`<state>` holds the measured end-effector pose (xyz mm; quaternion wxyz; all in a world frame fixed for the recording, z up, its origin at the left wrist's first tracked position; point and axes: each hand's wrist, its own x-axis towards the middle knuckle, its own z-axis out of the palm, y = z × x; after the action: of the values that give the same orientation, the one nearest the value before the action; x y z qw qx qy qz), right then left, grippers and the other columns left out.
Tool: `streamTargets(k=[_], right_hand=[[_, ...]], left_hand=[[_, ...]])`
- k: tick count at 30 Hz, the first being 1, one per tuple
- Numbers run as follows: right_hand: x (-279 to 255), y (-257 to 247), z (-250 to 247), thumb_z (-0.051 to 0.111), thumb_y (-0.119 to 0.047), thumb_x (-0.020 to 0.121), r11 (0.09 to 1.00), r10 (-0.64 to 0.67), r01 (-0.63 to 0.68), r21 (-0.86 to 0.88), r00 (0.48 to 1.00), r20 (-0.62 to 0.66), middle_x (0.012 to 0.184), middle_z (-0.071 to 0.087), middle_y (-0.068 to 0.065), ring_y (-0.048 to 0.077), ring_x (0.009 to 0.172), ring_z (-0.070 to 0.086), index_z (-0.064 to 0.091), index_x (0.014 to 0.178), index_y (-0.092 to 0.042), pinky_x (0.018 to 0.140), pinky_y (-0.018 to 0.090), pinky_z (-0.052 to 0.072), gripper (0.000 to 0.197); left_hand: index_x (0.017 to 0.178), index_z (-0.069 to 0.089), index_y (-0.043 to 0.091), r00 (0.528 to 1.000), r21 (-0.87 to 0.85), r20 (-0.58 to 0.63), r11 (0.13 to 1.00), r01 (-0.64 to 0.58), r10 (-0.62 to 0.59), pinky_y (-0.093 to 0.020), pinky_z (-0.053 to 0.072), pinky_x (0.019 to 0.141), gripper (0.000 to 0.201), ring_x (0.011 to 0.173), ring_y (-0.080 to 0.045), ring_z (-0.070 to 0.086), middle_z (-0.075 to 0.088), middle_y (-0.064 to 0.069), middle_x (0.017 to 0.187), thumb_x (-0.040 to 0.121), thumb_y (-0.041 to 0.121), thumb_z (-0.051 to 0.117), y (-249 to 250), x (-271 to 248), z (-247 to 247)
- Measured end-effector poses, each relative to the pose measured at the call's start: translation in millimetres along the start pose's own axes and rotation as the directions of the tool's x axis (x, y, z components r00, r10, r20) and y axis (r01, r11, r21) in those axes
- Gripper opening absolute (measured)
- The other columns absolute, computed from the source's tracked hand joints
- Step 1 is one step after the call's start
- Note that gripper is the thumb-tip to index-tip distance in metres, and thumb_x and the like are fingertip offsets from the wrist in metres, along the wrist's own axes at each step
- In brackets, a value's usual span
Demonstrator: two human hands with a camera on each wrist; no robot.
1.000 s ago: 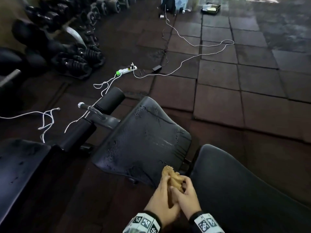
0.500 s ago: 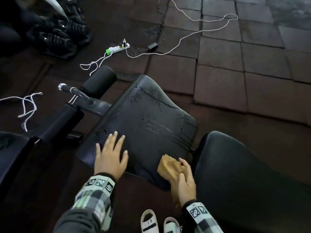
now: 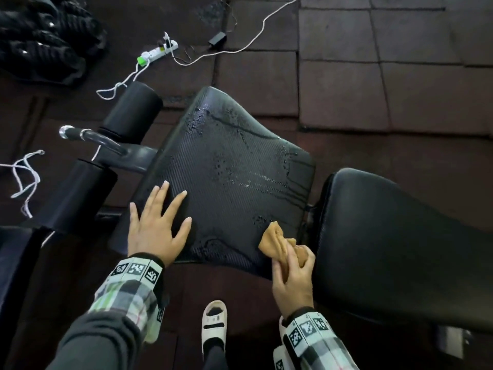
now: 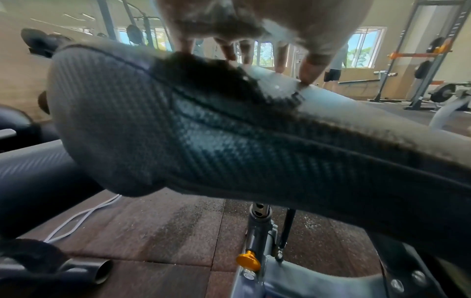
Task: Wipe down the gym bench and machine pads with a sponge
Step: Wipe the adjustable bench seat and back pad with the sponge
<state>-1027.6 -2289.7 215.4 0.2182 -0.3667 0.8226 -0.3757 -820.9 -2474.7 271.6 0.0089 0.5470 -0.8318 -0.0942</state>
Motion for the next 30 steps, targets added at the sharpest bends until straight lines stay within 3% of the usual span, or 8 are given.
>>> streamTargets(k=[3, 6, 9, 14, 19, 21, 24, 30], right_hand=[[1, -21, 5, 0.045, -0.042, 0.085, 0.999, -0.019, 0.025, 0.039, 0.991, -0.135, 0.128, 0.037, 0.01, -0.01, 0.101, 0.039, 0.059, 0.119, -0.005, 0.087, -0.005, 0.03, 0.052], [-4, -33, 25, 0.038, -0.049, 0.087, 0.997, 0.011, -0.024, -0.069, 0.984, -0.177, 0.138, 0.033, 0.006, 0.009, 0.112, 0.036, 0.052, 0.13, -0.01, 0.1, 0.023, 0.034, 0.06], [-9, -36, 49, 0.03, -0.064, 0.086, 0.968, 0.105, -0.158, -0.195, 0.96, -0.258, 0.153, 0.007, 0.007, 0.029, 0.126, 0.023, 0.018, 0.148, -0.022, 0.105, 0.045, 0.025, 0.076], [-5, -23, 56, 0.033, -0.055, 0.093, 0.939, -0.131, 0.011, -0.343, 0.936, -0.328, 0.157, -0.002, 0.001, 0.035, 0.138, 0.015, 0.008, 0.149, -0.028, 0.116, 0.05, 0.002, 0.067], [1, -16, 53, 0.046, -0.04, 0.094, 0.925, -0.253, 0.123, -0.361, 0.907, -0.338, 0.131, 0.051, 0.003, 0.025, 0.13, 0.039, 0.055, 0.128, -0.015, 0.108, 0.055, 0.027, 0.043], [3, -20, 51, 0.043, -0.044, 0.094, 0.984, -0.084, 0.017, -0.175, 0.92, -0.382, 0.123, 0.049, 0.005, 0.019, 0.12, 0.045, 0.054, 0.127, -0.011, 0.101, 0.044, 0.038, 0.048], [0, -22, 52, 0.041, -0.046, 0.093, 0.992, -0.03, -0.008, -0.127, 0.957, -0.289, 0.141, 0.034, 0.003, 0.017, 0.131, 0.033, 0.038, 0.14, -0.027, 0.111, 0.031, 0.026, 0.05], [0, -17, 52, 0.028, -0.042, 0.098, 0.951, -0.148, 0.113, -0.286, 0.983, -0.104, 0.153, 0.027, -0.004, 0.025, 0.141, 0.022, 0.028, 0.144, -0.036, 0.11, 0.052, 0.024, 0.046]], left_hand=[[0.143, 0.044, 0.032, 0.997, 0.012, -0.001, 0.997, -0.076, 0.076, -0.059, 0.009, 0.116, 0.066, 0.147, -0.018, 0.015, 0.022, -0.001, 0.16, 0.085, 0.061, 0.031, -11, 8, -1], [0.142, 0.045, 0.032, 0.989, 0.034, 0.031, 0.988, -0.148, 0.147, -0.06, 0.012, 0.115, 0.067, 0.147, -0.019, 0.016, 0.023, -0.001, 0.159, 0.085, 0.065, 0.033, -23, 14, -2], [0.142, 0.043, 0.032, 0.982, 0.038, 0.016, 0.981, -0.189, 0.189, -0.061, 0.015, 0.115, 0.068, 0.148, -0.02, 0.015, 0.02, -0.002, 0.16, 0.084, 0.066, 0.032, -29, 16, 0], [0.14, 0.045, 0.03, 0.978, 0.037, -0.035, 0.978, -0.205, 0.207, -0.063, 0.017, 0.113, 0.066, 0.148, -0.023, 0.017, 0.022, -0.004, 0.159, 0.084, 0.063, 0.037, -28, 15, 5], [0.138, 0.047, 0.029, 0.98, 0.029, -0.041, 0.981, -0.191, 0.192, -0.063, 0.018, 0.113, 0.066, 0.147, -0.023, 0.017, 0.024, -0.004, 0.158, 0.083, 0.063, 0.037, -26, 15, 5], [0.139, 0.047, 0.029, 0.982, 0.026, -0.03, 0.982, -0.188, 0.189, -0.063, 0.017, 0.113, 0.066, 0.147, -0.022, 0.016, 0.023, -0.004, 0.158, 0.083, 0.064, 0.036, -26, 15, 4], [0.139, 0.046, 0.029, 0.984, 0.028, -0.008, 0.983, -0.179, 0.18, -0.063, 0.017, 0.113, 0.067, 0.147, -0.023, 0.016, 0.023, -0.004, 0.158, 0.083, 0.064, 0.035, -26, 15, 4], [0.139, 0.046, 0.029, 0.985, 0.043, 0.013, 0.984, -0.175, 0.174, -0.063, 0.016, 0.113, 0.067, 0.148, -0.022, 0.015, 0.022, -0.004, 0.159, 0.083, 0.064, 0.035, -26, 15, 4]])
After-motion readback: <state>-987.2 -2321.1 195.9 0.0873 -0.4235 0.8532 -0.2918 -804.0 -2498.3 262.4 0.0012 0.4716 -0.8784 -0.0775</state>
